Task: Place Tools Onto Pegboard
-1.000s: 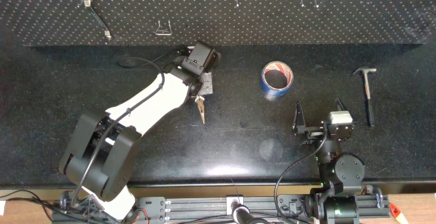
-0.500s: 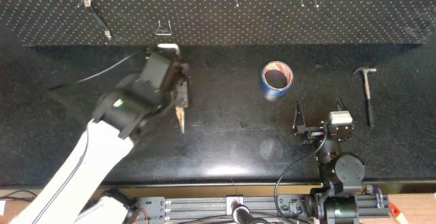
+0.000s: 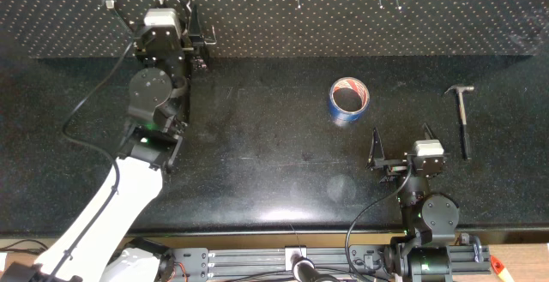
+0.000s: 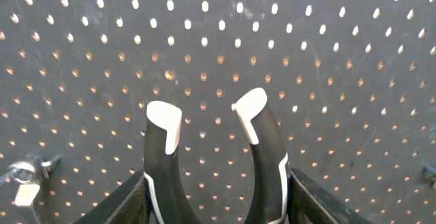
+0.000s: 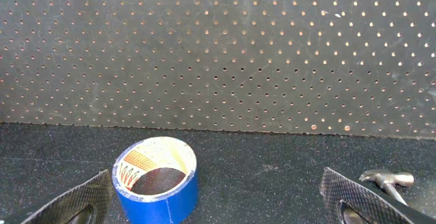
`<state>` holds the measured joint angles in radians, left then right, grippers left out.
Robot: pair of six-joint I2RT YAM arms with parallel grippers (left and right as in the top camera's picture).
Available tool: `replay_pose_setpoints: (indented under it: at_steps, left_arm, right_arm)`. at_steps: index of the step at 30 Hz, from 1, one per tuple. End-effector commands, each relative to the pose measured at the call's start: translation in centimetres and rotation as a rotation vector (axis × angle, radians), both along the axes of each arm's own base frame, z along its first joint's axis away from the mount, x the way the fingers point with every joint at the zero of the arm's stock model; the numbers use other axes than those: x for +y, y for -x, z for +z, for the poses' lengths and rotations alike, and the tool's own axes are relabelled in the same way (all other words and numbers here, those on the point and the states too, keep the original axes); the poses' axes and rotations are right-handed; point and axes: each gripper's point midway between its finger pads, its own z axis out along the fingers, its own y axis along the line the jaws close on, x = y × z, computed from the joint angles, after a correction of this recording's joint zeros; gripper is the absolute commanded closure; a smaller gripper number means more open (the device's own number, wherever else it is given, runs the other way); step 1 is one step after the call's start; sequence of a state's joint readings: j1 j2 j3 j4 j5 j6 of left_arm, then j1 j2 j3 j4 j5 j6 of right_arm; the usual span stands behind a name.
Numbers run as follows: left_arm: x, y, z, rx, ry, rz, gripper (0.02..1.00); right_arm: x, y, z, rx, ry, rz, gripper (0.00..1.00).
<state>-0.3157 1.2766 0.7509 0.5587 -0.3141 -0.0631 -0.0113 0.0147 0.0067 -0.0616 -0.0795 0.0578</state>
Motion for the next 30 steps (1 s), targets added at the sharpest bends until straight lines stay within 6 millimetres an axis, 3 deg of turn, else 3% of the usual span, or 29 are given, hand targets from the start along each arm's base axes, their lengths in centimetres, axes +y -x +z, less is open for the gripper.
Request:
replay_pose_setpoints:
  at_steps: [1, 10, 17, 30]
  left_arm:
    - [0.2, -1.4, -0.2, -0.054, -0.051, 0.028, 0.991]
    - [2.9, -3.1, -0.5, -0.104, -0.041, 0.096, 0.991]
    - [1.1, -3.7, -0.1, -0.17, -0.035, -0.002, 0.991]
    - [-0.7, -5.4, -4.1, -0.115, -0.052, -0.083, 0.989]
  right_arm:
    - [-0.1, 0.0, -0.2, 0.003, 0.014, -0.005, 0.005]
    - [-0.1, 0.0, -0.2, 0.003, 0.014, -0.005, 0.005]
    - [-0.1, 0.0, -0.2, 0.003, 0.014, -0.005, 0.005]
    - [-0.1, 0.0, -0.2, 0.003, 0.014, -0.005, 0.005]
